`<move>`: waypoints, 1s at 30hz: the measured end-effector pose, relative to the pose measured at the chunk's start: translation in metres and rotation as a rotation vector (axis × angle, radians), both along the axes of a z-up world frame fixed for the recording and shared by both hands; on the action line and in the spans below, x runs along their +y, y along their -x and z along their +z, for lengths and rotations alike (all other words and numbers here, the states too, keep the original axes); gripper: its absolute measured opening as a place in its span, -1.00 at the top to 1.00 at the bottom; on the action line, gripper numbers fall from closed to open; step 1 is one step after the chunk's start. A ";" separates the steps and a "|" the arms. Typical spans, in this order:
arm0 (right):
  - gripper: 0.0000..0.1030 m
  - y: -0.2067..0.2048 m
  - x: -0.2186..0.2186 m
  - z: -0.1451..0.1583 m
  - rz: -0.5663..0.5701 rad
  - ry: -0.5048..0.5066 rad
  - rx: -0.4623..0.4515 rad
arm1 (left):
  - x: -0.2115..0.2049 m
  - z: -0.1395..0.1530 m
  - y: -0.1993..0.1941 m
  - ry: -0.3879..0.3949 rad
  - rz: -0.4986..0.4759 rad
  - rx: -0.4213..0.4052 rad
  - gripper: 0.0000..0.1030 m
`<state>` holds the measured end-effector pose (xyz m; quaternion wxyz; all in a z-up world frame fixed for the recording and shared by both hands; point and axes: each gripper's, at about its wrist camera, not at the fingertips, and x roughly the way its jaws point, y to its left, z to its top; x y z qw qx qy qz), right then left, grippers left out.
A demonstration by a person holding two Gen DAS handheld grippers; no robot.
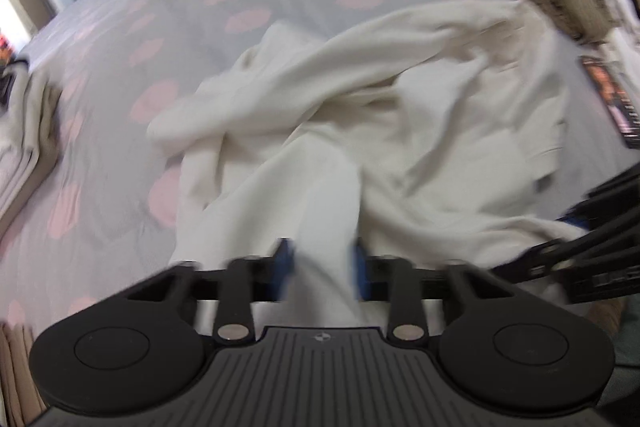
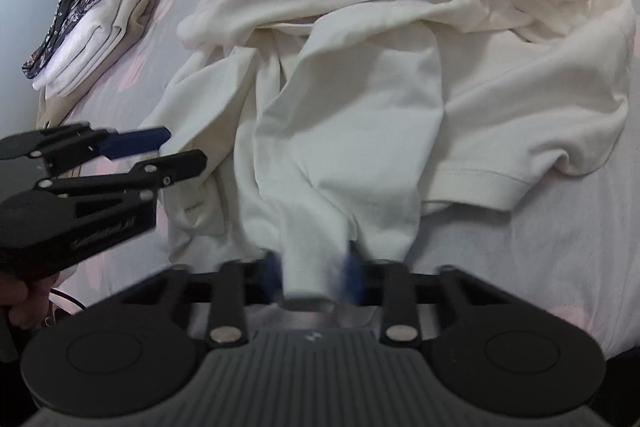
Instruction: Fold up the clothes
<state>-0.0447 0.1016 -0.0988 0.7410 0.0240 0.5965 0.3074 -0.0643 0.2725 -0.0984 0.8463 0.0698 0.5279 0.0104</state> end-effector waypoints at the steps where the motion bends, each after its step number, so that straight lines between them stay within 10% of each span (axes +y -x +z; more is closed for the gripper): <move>1: 0.52 -0.001 -0.002 0.001 0.005 0.006 -0.007 | 0.004 -0.002 0.001 0.002 0.018 0.014 0.80; 16: 0.65 -0.069 -0.077 0.057 -0.034 0.273 -0.348 | -0.007 0.026 0.042 0.208 -0.068 0.149 0.91; 24: 0.18 -0.070 -0.099 0.047 -0.090 0.230 -0.230 | -0.026 0.080 0.018 0.163 -0.215 0.034 0.11; 30: -0.25 -0.062 -0.113 0.039 -0.152 0.171 -0.114 | -0.035 0.088 -0.037 0.072 -0.271 0.018 0.10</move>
